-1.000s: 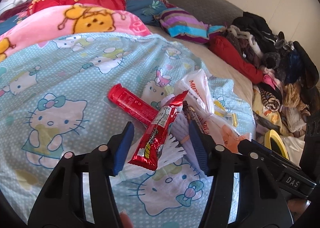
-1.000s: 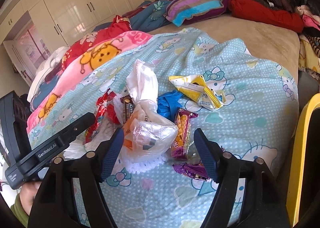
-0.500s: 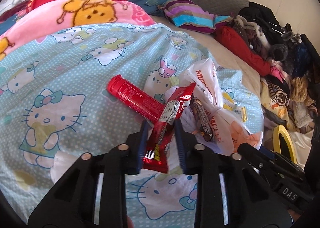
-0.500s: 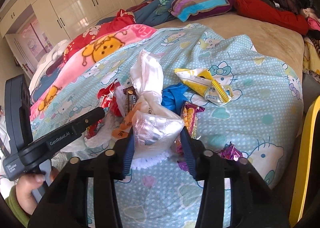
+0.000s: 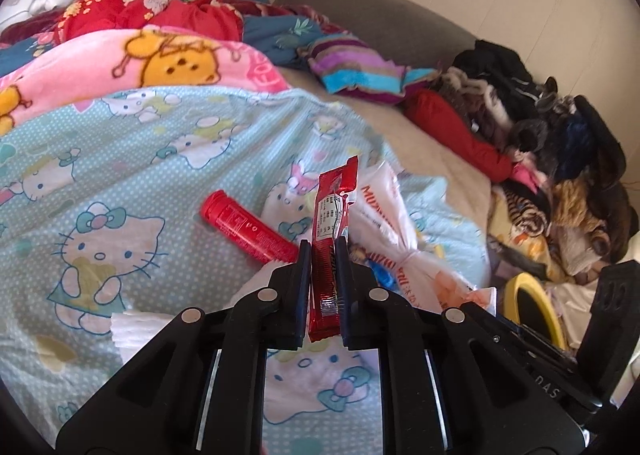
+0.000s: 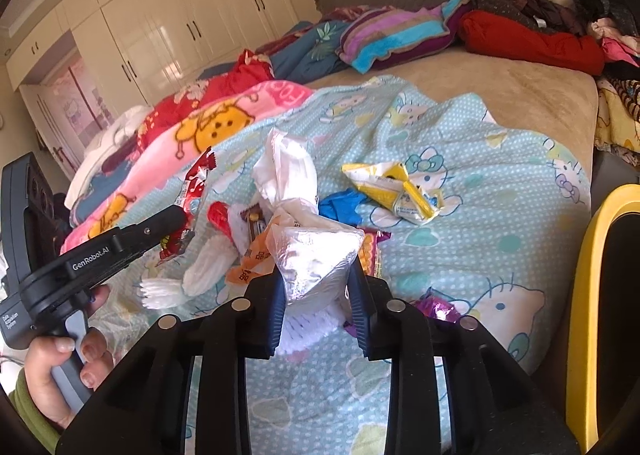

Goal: Collect trash
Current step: 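Grasp the red candy wrapper with the left gripper while the right gripper grasps the white plastic bag, then carry the red wrapper and white bag over the yellow-rimmed bin with both grippers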

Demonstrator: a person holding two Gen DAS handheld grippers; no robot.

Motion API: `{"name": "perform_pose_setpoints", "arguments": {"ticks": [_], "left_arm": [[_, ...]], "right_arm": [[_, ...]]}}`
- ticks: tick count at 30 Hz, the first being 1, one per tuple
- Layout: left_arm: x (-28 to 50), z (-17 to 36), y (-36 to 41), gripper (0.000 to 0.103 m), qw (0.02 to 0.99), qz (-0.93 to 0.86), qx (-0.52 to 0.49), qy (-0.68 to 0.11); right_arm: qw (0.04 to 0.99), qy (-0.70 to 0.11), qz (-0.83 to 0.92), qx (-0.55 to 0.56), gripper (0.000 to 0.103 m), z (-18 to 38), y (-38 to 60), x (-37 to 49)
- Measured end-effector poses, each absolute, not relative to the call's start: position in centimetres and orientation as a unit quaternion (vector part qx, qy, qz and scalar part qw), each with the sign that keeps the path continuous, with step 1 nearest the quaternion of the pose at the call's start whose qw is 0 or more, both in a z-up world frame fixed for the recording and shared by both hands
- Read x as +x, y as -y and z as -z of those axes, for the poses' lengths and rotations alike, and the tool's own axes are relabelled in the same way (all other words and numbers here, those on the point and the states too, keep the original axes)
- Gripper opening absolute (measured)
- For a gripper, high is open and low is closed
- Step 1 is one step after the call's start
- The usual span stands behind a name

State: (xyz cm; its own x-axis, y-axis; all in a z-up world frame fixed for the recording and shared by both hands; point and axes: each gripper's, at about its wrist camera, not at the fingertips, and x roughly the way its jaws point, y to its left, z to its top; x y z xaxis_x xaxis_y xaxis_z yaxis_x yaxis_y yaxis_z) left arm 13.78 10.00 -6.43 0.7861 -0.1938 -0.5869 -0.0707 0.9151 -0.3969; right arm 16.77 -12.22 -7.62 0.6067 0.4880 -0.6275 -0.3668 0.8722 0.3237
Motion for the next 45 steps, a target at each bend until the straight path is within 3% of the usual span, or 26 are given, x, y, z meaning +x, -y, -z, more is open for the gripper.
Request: {"name": "perform_pose_setpoints", "arguments": {"ticks": [23,45], "left_arm": [[11.4,2.7,-10.9,0.007,0.924,0.063,-0.255,-0.279],[11.3,0.8,-2.4,0.007,0.927,0.137,-0.203,-0.284]], "right_arm": [[0.915,-0.31,-0.233,0.114,0.026,2.8,17.3,14.2],[0.927,-0.299,-0.184,0.128,0.026,1.6,23.1,12.1]]}}
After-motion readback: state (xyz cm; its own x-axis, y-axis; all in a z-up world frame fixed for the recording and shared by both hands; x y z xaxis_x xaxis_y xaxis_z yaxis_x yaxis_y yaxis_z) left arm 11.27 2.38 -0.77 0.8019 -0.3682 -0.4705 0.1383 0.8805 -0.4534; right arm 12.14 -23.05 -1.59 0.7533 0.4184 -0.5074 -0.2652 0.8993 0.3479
